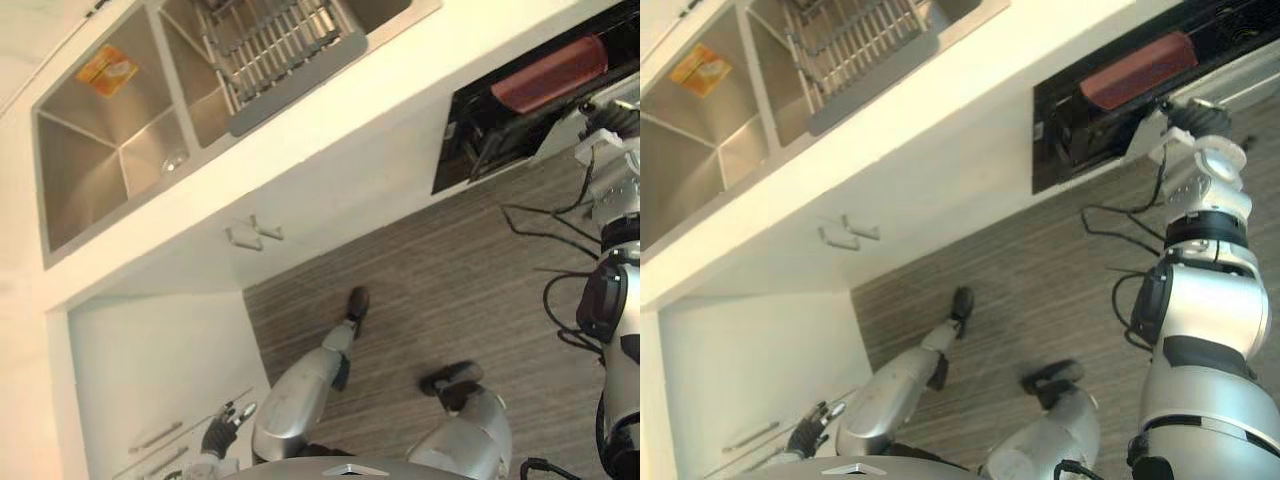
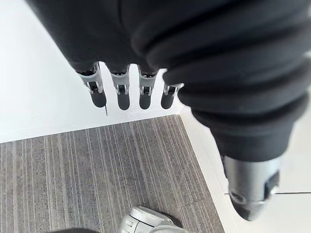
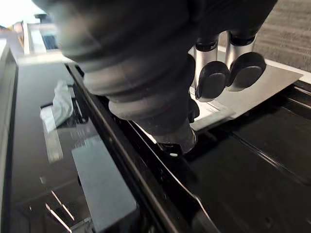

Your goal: Walk over to the sink, pick up the cup, carry it to the dishwasher, place the cup inside the dishwasher, then close the dishwasher door

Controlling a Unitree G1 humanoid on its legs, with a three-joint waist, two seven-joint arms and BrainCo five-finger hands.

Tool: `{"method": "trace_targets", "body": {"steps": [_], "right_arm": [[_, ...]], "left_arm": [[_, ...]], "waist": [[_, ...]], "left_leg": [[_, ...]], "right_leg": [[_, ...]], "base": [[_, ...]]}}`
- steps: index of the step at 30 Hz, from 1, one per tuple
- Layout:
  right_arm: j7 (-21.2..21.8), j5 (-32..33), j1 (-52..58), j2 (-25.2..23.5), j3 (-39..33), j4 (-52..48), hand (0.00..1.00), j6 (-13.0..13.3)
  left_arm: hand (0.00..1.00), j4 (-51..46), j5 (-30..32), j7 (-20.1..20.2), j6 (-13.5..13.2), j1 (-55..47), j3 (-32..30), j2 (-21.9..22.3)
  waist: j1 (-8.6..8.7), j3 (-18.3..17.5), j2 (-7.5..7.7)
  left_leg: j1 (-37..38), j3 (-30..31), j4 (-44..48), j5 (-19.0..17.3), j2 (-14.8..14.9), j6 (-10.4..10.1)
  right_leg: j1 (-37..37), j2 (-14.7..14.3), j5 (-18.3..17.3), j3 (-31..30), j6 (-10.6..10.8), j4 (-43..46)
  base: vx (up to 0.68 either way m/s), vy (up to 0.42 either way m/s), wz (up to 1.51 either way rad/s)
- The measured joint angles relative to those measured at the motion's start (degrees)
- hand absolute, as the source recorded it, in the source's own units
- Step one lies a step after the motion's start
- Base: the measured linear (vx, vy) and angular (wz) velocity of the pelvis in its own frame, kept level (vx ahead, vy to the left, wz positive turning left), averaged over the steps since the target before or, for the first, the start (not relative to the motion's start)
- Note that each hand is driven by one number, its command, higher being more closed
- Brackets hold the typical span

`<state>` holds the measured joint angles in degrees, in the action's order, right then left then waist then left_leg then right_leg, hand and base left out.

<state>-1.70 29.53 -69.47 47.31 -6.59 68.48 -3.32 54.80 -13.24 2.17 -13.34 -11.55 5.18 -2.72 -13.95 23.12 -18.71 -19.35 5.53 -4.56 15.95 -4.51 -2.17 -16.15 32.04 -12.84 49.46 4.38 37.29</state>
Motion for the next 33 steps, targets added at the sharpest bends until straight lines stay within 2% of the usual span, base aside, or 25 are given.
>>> {"method": "trace_targets", "body": {"steps": [2,5,6,9,11,15,17,18,19,23,24,26,27,29,30,32,33], "right_arm": [[-0.28,-4.15,-3.08,-0.94,1.81,0.02,1.00,0.72],[-1.65,-10.49,-4.26,-1.38,3.67,0.03,1.00,2.17],[-2.01,-11.81,-4.35,-1.41,4.43,0.00,0.00,2.53],[-2.58,-19.40,-5.50,-1.29,8.11,-0.01,0.00,3.52],[-2.26,-27.77,-5.91,-0.71,11.18,-0.02,0.00,4.39],[-2.45,-37.87,-5.89,-0.76,17.42,-0.15,0.00,4.42],[-2.53,-34.91,-5.01,-1.22,17.27,-0.86,0.00,4.18],[-2.62,-32.50,-3.08,-1.68,15.95,-2.86,0.00,4.01],[-2.66,-30.68,-0.25,-2.64,13.27,-5.77,0.00,4.05],[-0.95,-25.74,19.15,-9.45,4.52,-15.99,0.00,4.77],[-0.32,-24.77,22.16,-10.82,3.57,-16.11,0.00,4.85],[0.54,-22.33,34.69,-17.42,-0.08,-15.99,0.00,4.88],[0.82,-21.82,37.63,-19.15,-1.10,-15.89,0.00,4.88],[1.21,-18.77,48.85,-27.15,-4.49,-15.81,0.00,7.44],[1.26,-18.48,51.54,-29.06,-5.33,-15.78,0.00,8.42],[1.64,-17.30,61.22,-34.89,-8.58,-15.16,0.00,12.40],[1.90,-16.68,63.07,-36.11,-9.48,-14.73,0.00,13.24]], "left_arm": [[0.00,0.06,0.18,0.70,-0.18,-0.05,0.06,-0.10],[0.00,0.38,1.20,1.15,-0.28,-0.20,0.07,-0.14],[0.00,0.41,1.21,1.16,-0.29,-0.20,0.05,-0.15],[0.00,0.32,1.18,1.22,-0.71,-0.19,0.02,-0.31],[0.00,0.19,1.15,1.43,-0.78,-0.19,0.02,-0.75],[0.00,-0.47,0.79,2.28,-1.31,-0.19,0.01,-1.24],[0.00,-0.74,-0.44,2.33,-1.44,-0.19,0.01,-1.24],[0.00,-0.91,-1.36,2.32,-1.56,-0.20,-0.09,-1.26],[0.00,-1.28,-1.86,2.31,-1.63,-0.20,-0.38,-1.35],[0.00,-2.51,-2.90,1.68,-2.56,-0.22,-2.37,-1.50],[0.00,-2.59,-2.91,1.55,-2.76,-0.23,-3.04,-1.51],[0.00,-3.05,-2.94,0.39,-3.01,-0.23,-5.37,-1.63],[0.00,-3.07,-2.95,0.04,-3.08,-0.27,-5.70,-1.72],[0.00,-2.99,-3.02,-1.58,-3.92,-1.14,-8.86,-1.83],[0.00,-2.88,-3.03,-2.00,-4.13,-1.36,-9.77,-1.83],[0.00,-2.29,-3.21,-3.29,-4.39,-1.49,-12.52,-2.01],[0.00,-2.19,-3.21,-3.39,-4.40,-1.53,-13.16,-2.09]], "waist": [[-1.49,-0.51,-0.66],[-1.82,-0.50,-0.64],[-1.81,-0.50,-0.64],[-1.75,-0.49,-0.63],[-1.79,-0.44,-0.57],[-1.65,0.02,0.03],[-1.47,0.25,0.33],[-1.42,0.88,1.15],[-1.39,0.99,1.31],[0.71,3.93,5.71],[1.05,4.25,6.47],[2.55,4.88,9.19],[2.87,4.88,9.69],[4.36,3.89,13.01],[4.73,3.31,14.02],[5.66,0.90,17.61],[5.85,0.25,18.53]], "left_leg": [[-0.30,0.72,0.00,0.19,0.03,-0.28],[-0.35,0.93,0.00,0.32,0.08,-0.44],[-0.33,0.90,0.00,0.32,0.10,-0.45],[-0.19,0.86,0.00,0.34,0.29,-0.48],[0.01,0.82,0.00,0.30,0.64,-0.52],[0.87,0.15,0.00,0.24,1.87,-0.59],[1.49,-0.93,0.00,0.17,2.51,-0.66],[2.10,-1.26,0.00,-0.01,2.89,-0.74],[2.71,-1.72,0.00,-0.25,3.36,-0.96],[5.26,-2.98,0.01,-1.04,5.04,-1.31],[5.58,-3.21,0.02,-1.21,5.22,-1.26],[7.06,-4.22,0.03,-1.91,5.64,-1.17],[7.61,-4.33,0.03,-2.30,5.74,-1.13],[9.62,-5.54,0.02,-3.92,6.11,-1.16],[9.98,-5.67,0.01,-4.30,6.11,-1.03],[12.19,-6.10,-0.28,-6.53,5.72,-0.66],[12.82,-6.24,-0.34,-7.01,5.58,-0.28]], "right_leg": [[0.03,0.21,-1.02,0.59,-0.15,1.07],[0.42,0.44,-1.67,1.29,-0.35,1.77],[0.42,0.45,-1.69,1.31,-0.39,1.81],[0.56,0.29,-1.76,1.32,-0.51,1.88],[0.84,-0.16,-1.82,1.32,-0.62,1.68],[1.69,-1.76,-1.79,1.19,-0.91,0.66],[2.19,-2.61,-1.72,0.87,-1.02,-0.07],[2.58,-3.20,-1.67,0.54,-1.08,-0.54],[2.96,-3.80,-1.58,0.19,-1.17,-1.12],[6.14,-6.69,-0.54,0.22,-1.01,-4.50],[6.48,-7.07,-0.33,0.12,-0.96,-5.06],[8.43,-8.54,0.94,-0.11,-0.42,-7.80],[9.17,-8.99,1.31,-0.17,-0.25,-8.67],[11.29,-10.61,2.95,-0.90,0.38,-12.28],[11.62,-10.82,3.24,-1.05,0.53,-12.93],[13.95,-11.27,4.08,-1.67,1.37,-14.96],[14.59,-11.25,4.24,-1.77,1.43,-15.12]], "base": [[-0.04,-0.137,0.19],[-0.05,-0.140,0.11],[-0.04,-0.093,0.00],[-0.04,-0.087,-0.02],[-0.04,-0.088,-0.02],[-0.03,-0.102,-0.09],[-0.02,-0.088,-0.15],[-0.02,-0.085,-0.24],[-0.01,-0.091,-0.27],[0.02,-0.099,-0.16],[0.05,-0.067,-0.10],[0.06,-0.045,-0.14],[0.07,-0.029,-0.20],[0.08,-0.017,-0.30],[0.09,-0.020,-0.30],[0.08,-0.022,-0.18],[0.07,-0.021,-0.11]]}}
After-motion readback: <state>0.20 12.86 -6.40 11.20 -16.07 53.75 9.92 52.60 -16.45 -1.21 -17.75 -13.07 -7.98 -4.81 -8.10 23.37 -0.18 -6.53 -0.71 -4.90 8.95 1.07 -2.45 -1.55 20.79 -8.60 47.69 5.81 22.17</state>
